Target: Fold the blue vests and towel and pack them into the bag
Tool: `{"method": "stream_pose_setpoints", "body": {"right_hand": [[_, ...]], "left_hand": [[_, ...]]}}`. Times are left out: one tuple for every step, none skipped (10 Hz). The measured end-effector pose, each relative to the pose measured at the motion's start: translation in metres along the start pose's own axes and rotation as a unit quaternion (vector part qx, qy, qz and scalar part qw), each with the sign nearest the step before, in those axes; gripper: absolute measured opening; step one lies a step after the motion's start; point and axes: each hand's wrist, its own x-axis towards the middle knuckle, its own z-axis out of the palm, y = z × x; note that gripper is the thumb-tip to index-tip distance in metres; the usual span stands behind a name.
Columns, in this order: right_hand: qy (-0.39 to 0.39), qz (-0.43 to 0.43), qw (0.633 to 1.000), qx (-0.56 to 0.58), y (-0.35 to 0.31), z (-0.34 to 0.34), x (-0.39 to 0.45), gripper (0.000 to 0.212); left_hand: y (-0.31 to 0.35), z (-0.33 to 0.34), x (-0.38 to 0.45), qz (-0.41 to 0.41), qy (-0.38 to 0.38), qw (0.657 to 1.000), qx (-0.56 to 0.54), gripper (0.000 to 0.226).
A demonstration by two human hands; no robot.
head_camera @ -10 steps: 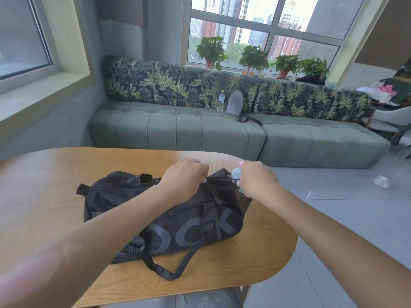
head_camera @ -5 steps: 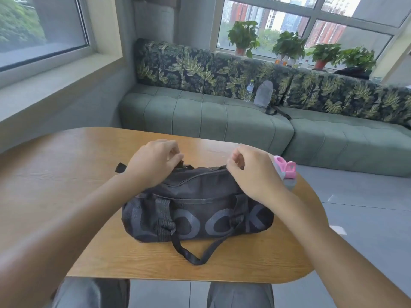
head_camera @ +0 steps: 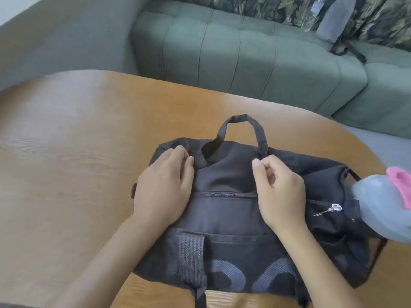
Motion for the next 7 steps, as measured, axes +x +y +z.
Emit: {"method": "stream_pose_setpoints", "body": {"right_hand": [[-0.002, 0.023, 0.999, 0.038, 0.005, 0.006, 0.001, 0.035], [-0.008, 0.045, 0.998, 0.038, 0.002, 0.009, 0.003, 0.034], [-0.018, 0.065, 0.997, 0.026, -0.001, 0.006, 0.002, 0.035], [-0.037, 0.103, 0.993, 0.043, -0.004, 0.001, 0.001, 0.035], [-0.079, 0.145, 0.985, 0.048, -0.011, -0.009, 0.001, 0.036], [-0.139, 0.196, 0.970, 0.040, -0.032, -0.027, 0.008, 0.033], [-0.192, 0.231, 0.952, 0.058, -0.055, -0.054, 0.015, 0.028]], "left_hand": [[0.002, 0.003, 0.005, -0.017, -0.015, 1.000, 0.017, 0.022], [0.004, 0.000, 0.007, -0.033, -0.021, 0.999, 0.012, 0.021], [0.010, -0.006, 0.009, -0.049, -0.049, 0.997, 0.029, 0.022], [0.020, -0.016, 0.012, -0.097, -0.113, 0.989, 0.015, 0.021], [0.029, -0.036, 0.015, -0.160, -0.182, 0.970, -0.018, 0.020], [0.049, -0.066, 0.023, -0.214, -0.232, 0.949, -0.019, 0.023], [0.077, -0.103, 0.031, -0.260, -0.225, 0.938, -0.043, 0.026]]}}
